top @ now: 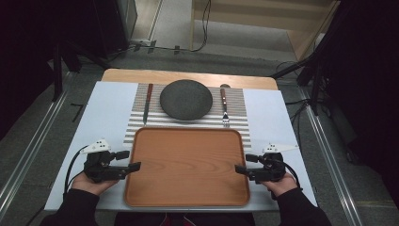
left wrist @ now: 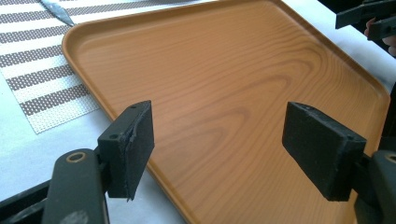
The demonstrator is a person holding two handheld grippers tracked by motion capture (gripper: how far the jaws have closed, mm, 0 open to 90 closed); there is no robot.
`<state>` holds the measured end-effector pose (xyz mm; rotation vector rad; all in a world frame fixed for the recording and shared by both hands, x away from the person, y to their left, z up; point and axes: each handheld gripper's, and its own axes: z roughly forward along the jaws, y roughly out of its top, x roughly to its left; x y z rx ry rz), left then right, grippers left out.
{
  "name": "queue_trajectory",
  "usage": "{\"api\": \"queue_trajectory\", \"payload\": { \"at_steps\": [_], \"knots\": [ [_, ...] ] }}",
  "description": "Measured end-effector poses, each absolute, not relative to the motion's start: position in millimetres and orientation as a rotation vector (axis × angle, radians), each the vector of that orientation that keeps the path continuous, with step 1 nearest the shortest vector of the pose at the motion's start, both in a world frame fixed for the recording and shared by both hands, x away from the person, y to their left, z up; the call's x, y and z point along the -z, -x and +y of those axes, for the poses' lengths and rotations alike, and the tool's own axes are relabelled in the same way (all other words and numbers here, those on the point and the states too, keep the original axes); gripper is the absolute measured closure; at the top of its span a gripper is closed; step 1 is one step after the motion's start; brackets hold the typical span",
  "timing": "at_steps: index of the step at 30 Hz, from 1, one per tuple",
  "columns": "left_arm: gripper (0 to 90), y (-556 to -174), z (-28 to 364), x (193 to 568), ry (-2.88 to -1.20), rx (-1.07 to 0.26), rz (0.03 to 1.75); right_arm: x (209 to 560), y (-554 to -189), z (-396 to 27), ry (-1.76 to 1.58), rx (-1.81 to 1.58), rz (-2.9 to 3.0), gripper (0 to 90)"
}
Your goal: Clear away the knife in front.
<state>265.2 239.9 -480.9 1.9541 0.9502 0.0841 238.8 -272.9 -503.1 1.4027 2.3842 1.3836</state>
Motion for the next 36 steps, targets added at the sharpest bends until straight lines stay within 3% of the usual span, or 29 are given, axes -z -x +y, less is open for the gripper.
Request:
{"api": "queue_trajectory", "payload": {
  "at_steps": [36],
  "knots": [
    [26.1,-273.8,242.5,478.2,-1.933,-0.081,0.994,502.6,-239.3,-273.2,-1.379,-1.411,2.370,20.9]
  ]
}}
